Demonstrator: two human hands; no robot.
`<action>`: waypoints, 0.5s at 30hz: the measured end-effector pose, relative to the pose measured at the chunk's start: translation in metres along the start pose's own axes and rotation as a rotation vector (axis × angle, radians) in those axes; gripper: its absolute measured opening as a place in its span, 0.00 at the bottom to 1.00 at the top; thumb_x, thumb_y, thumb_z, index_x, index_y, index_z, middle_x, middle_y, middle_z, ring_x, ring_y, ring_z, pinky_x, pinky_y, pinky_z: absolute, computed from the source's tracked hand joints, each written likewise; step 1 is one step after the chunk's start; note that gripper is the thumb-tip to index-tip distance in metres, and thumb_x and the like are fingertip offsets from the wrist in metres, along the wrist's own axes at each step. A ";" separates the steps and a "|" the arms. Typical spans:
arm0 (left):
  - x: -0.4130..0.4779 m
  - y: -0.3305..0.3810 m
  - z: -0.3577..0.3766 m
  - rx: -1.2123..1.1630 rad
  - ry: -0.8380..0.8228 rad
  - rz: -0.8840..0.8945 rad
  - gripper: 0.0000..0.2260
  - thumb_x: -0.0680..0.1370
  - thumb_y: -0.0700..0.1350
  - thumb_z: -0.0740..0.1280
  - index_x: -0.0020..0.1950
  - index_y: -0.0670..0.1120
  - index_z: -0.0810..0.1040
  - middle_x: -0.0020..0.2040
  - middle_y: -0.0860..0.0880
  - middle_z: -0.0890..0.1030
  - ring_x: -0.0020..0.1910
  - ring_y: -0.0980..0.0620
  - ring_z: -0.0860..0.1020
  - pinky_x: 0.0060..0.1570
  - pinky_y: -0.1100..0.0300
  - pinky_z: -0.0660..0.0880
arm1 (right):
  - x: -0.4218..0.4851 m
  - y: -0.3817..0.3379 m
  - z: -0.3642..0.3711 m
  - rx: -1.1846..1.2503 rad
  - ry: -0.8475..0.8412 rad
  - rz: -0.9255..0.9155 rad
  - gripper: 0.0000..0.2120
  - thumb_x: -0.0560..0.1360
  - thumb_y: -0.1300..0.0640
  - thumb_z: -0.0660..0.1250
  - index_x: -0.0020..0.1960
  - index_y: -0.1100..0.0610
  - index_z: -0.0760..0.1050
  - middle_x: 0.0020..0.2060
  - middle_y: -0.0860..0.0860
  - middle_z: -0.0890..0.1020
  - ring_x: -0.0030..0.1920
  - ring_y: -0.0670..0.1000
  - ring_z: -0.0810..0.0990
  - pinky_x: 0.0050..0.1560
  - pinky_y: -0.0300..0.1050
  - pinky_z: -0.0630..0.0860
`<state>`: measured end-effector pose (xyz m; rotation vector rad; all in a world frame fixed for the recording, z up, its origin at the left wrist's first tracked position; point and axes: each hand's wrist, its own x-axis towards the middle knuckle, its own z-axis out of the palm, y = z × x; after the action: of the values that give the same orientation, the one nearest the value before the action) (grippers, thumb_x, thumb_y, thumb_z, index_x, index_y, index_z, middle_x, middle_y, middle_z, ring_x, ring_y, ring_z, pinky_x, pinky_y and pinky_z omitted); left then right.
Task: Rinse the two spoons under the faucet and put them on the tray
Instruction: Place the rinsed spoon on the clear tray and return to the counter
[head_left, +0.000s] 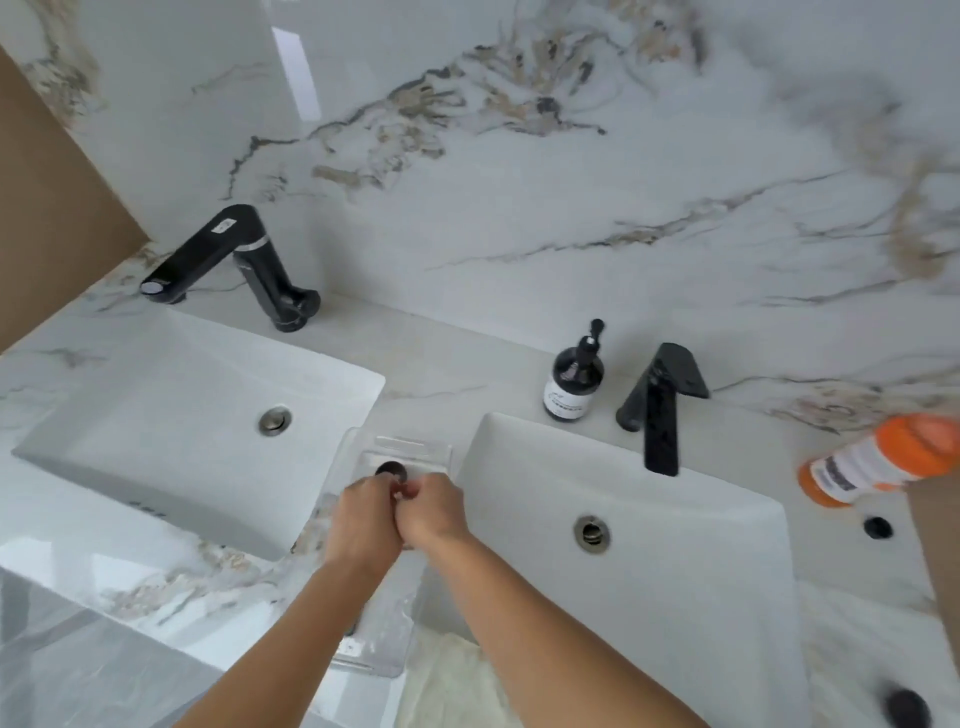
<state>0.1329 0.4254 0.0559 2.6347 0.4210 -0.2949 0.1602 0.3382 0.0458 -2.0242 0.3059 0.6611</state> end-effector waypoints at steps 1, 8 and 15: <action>-0.002 0.015 0.004 -0.056 0.023 0.044 0.11 0.69 0.37 0.69 0.49 0.46 0.82 0.47 0.45 0.85 0.47 0.44 0.82 0.42 0.56 0.74 | -0.006 0.004 -0.018 0.034 0.036 -0.016 0.12 0.73 0.59 0.62 0.48 0.59 0.84 0.47 0.58 0.86 0.50 0.58 0.85 0.52 0.48 0.82; -0.050 0.148 0.087 -0.065 -0.193 0.341 0.14 0.74 0.38 0.64 0.57 0.47 0.82 0.50 0.49 0.85 0.50 0.46 0.82 0.46 0.59 0.75 | -0.069 0.126 -0.168 0.097 0.307 0.082 0.10 0.75 0.60 0.62 0.49 0.58 0.82 0.47 0.55 0.86 0.49 0.57 0.85 0.54 0.49 0.81; -0.143 0.260 0.179 0.178 -0.430 0.690 0.18 0.76 0.40 0.61 0.62 0.53 0.78 0.57 0.51 0.81 0.56 0.47 0.80 0.52 0.55 0.77 | -0.170 0.266 -0.280 -0.117 0.596 0.288 0.12 0.75 0.60 0.63 0.57 0.58 0.80 0.54 0.53 0.84 0.56 0.54 0.81 0.58 0.43 0.77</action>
<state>0.0644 0.0857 0.0430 2.5900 -0.6662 -0.6595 -0.0113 -0.0470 0.0630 -2.2799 0.9397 0.2298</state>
